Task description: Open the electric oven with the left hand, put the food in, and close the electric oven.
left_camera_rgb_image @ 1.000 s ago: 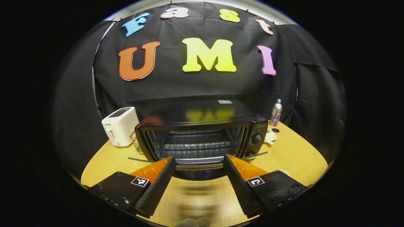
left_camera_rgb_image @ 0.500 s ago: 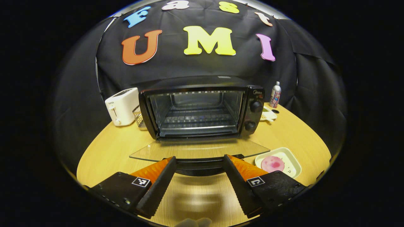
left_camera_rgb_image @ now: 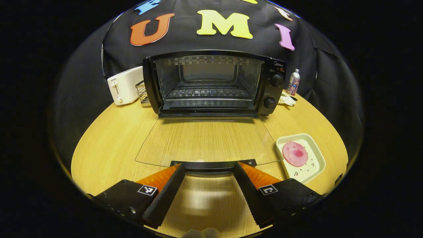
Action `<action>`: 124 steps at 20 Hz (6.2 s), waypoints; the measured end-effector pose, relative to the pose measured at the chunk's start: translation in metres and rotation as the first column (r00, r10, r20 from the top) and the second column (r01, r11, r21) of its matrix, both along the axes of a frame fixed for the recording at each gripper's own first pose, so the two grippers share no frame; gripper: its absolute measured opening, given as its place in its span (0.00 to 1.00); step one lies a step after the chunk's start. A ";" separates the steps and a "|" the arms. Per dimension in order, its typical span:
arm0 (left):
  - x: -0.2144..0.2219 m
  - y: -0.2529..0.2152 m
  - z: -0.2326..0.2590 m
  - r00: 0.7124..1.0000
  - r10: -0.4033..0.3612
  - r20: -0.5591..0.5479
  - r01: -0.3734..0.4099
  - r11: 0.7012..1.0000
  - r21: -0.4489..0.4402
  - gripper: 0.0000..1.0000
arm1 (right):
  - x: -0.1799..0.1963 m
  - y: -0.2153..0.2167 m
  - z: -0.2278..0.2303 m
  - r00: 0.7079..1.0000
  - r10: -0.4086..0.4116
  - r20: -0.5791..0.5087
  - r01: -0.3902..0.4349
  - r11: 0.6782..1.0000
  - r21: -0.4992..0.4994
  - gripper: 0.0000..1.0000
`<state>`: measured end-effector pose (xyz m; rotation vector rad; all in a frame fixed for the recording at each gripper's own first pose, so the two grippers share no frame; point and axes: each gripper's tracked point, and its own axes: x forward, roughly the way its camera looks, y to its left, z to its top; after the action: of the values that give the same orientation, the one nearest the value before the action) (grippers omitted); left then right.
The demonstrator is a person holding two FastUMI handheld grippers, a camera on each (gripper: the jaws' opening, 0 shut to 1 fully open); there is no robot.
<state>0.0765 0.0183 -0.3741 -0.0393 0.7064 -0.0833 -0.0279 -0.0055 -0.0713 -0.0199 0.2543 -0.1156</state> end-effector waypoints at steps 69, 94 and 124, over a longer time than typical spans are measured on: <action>-0.101 0.063 0.319 0.848 0.148 0.509 -0.209 0.976 0.065 0.96 | 0.133 0.150 -0.229 0.862 0.321 -0.392 0.179 0.532 0.828 0.00; -0.052 0.111 0.245 0.919 0.129 0.372 -0.163 0.985 0.063 0.97 | 0.338 0.304 -0.271 0.967 -0.036 -0.254 0.254 0.274 0.927 0.06; -0.073 0.065 0.181 0.927 0.043 0.373 -0.059 0.998 0.032 0.97 | 0.085 0.091 -0.089 0.996 0.044 -0.075 -0.034 0.992 0.122 1.00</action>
<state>0.0030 0.0829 -0.1932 0.0001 0.3255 -0.0236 0.0572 0.0859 -0.1603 0.0909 0.3375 -0.0603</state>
